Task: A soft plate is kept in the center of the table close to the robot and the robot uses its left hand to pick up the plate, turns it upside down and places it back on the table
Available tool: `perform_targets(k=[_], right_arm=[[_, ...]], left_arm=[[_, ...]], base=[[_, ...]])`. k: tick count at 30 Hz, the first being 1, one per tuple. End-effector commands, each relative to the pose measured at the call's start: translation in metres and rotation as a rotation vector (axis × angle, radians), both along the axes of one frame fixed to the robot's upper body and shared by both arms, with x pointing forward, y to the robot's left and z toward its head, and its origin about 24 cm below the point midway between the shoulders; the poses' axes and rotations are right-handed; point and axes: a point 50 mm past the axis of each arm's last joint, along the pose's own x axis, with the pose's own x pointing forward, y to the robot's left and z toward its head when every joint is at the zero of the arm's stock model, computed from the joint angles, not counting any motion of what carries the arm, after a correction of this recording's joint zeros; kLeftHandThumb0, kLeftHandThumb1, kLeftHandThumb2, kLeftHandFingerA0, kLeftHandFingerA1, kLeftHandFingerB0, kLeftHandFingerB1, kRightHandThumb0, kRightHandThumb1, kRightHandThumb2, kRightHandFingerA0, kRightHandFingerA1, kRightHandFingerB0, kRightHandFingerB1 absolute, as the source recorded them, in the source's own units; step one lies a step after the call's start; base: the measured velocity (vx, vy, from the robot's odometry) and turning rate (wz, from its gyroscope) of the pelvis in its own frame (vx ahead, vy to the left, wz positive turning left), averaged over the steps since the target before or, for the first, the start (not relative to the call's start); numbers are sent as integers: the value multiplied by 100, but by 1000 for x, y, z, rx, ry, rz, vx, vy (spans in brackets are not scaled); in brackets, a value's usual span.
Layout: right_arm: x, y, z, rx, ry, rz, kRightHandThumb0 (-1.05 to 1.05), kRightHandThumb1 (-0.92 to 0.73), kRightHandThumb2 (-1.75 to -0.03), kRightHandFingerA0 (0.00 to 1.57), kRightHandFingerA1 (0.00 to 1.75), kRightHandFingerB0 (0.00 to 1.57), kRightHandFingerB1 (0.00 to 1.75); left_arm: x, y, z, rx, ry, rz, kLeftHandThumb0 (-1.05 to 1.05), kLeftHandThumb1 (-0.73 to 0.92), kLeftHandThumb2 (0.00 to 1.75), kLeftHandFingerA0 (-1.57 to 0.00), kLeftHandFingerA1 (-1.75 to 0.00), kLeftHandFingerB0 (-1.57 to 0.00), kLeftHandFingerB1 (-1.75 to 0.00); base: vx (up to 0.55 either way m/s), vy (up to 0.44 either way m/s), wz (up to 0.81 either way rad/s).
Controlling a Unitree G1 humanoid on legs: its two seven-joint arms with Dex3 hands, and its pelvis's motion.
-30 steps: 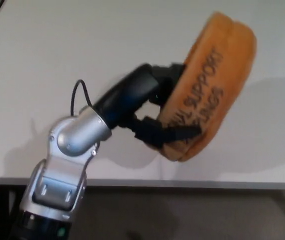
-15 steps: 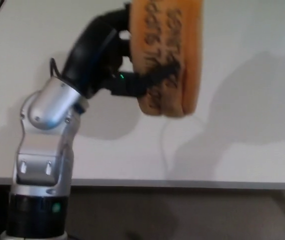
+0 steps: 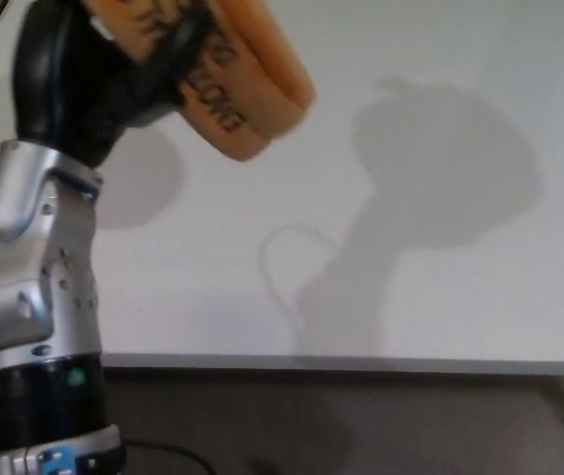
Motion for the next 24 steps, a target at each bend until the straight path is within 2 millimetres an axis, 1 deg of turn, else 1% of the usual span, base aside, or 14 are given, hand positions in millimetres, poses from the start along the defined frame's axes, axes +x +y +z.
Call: perform_targets(k=[1, 6, 7, 8, 9, 10, 11, 12, 14, 16, 19, 20, 21, 24], right_arm=[[1, -3, 12, -50, -20, 25, -70, -92, -70, 35, 64, 28, 46], [2, -3, 13, -55, -36, 32, -71, -92, -71, 35, 65, 28, 47], [2, -3, 13, -58, -39, 34, -73, -92, -70, 35, 63, 28, 46], [3, -5, 12, -57, -38, 32, -73, -92, -70, 35, 63, 28, 46], [4, -5, 11, -46, -38, 29, -73, -92, -70, 35, 63, 28, 46], [5, -5, 12, -40, -40, 27, -73, -92, -70, 34, 65, 27, 47], [5, -5, 12, -39, -40, 27, -73, -92, -70, 34, 65, 27, 47], [6, -5, 14, -43, -47, 27, -72, -92, -71, 34, 64, 27, 46], [6, -6, 14, -37, -52, 21, -72, -92, -70, 34, 63, 27, 45], [5, -6, 15, -31, -51, 17, -73, -92, -71, 33, 63, 26, 45], [7, -6, 17, -38, -61, 25, -75, -92, -72, 33, 64, 25, 46], [8, -6, 15, -37, -72, 25, -75, -92, -72, 33, 64, 25, 46], [8, -6, 14, -36, -70, 21, -74, -92, -72, 34, 63, 25, 45], [8, -8, 15, -35, -59, 12, -74, -92, -71, 34, 63, 26, 45]], left_arm=[[11, 64, -40, -1230, 198, 107, -24, 68, 63, -92, -175, -47, -175], [9, 66, -53, -1292, 256, 180, -26, 66, 66, -96, -175, -41, -171], [8, 66, -58, -1311, 327, 224, -24, 64, 68, -95, -175, -36, -136], [8, 66, -62, -1331, 407, 272, -24, 64, 68, -95, -175, -36, -136], [9, 65, -63, -1313, 480, 305, -27, 52, 86, -126, -153, -25, -63], [9, 64, -65, -1296, 552, 323, -9, 67, 83, -103, -175, -15, -58], [9, 64, -65, -1294, 564, 324, -9, 67, 83, -103, -175, -15, -58], [11, 63, -71, -1225, 728, 314, -34, 49, 90, -124, -140, -29, -59], [11, 63, -77, -1185, 827, 315, -27, 72, 70, -102, -175, -40, -92], [10, 62, -89, -1126, 920, 285, -46, 59, 90, -128, -152, -66, -112], [3, 59, -107, -1062, 992, 248, -43, 57, 88, -127, -151, -74, -113], [-4, 55, -125, -1057, 1035, 222, -28, 74, 62, -99, -175, -54, -130], [-8, 53, -136, -1051, 1063, 213, -41, 56, 90, -128, -149, -69, -113], [-12, 49, -146, -1046, 1111, 206, -45, 57, 89, -128, -151, -72, -117]], base=[[0, 0, 0], [0, 0, 0], [0, 0, 0], [0, 0, 0], [0, 0, 0], [0, 0, 0], [0, 0, 0], [0, 0, 0], [0, 0, 0], [0, 0, 0], [0, 0, 0], [0, 0, 0], [0, 0, 0], [0, 0, 0]])
